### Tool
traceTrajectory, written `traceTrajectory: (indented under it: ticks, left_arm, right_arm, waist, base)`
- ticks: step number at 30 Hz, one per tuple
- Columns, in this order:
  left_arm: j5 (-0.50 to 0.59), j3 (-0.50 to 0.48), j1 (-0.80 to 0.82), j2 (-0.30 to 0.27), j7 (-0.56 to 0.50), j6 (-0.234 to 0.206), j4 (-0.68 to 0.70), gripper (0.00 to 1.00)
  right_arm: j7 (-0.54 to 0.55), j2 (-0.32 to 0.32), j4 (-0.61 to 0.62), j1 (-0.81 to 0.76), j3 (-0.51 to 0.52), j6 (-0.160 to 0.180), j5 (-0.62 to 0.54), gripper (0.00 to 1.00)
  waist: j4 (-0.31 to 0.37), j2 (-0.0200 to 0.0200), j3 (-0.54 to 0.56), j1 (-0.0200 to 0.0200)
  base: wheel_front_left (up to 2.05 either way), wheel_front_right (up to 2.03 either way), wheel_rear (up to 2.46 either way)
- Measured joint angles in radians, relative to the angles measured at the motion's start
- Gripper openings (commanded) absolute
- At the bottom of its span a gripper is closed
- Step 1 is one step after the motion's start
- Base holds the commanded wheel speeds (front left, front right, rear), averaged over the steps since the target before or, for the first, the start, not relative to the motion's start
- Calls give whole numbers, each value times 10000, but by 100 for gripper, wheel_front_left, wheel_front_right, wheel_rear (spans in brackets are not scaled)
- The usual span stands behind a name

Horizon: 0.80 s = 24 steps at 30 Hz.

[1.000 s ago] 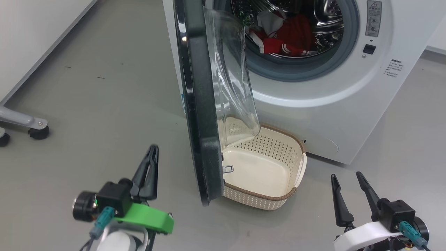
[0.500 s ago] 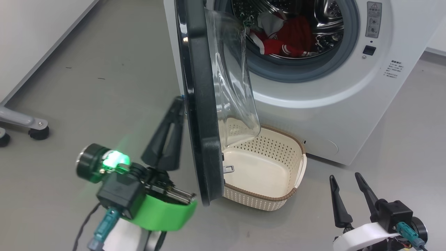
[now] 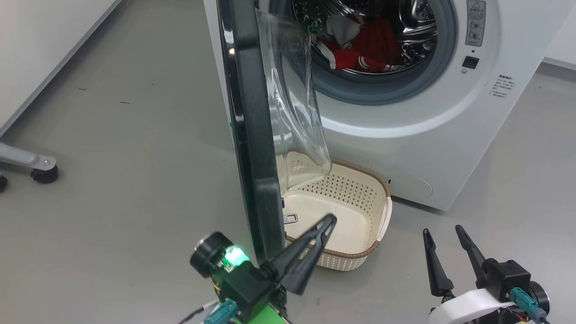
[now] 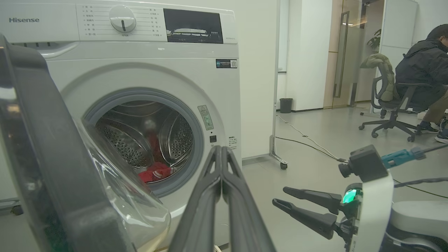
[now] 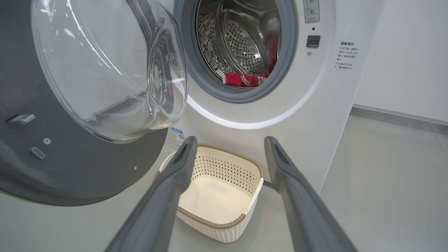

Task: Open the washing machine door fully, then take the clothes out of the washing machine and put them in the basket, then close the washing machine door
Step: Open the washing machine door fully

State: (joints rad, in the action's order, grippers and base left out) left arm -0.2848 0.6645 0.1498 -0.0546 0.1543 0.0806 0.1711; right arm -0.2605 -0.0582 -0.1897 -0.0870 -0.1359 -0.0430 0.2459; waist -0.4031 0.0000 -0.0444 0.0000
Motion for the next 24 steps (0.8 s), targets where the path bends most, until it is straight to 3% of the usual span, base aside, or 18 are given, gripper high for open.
traceTrajectory:
  ticks: [9,24]
  left_arm:
    - [-610,314,-500,-8,-932,38,-947,0]
    - [-675,-569,-448,-4,-1101,-322,-2006,0]
  right_arm:
    - [0,31,-125,1,0,-77,-27,100]
    - [0,98,-286,16,54,-171,-75,100]
  waist:
    - [87,0,-84,0]
    - [312,0,-313,0]
  base:
    - [0,0,0]
    - [0,0,0]
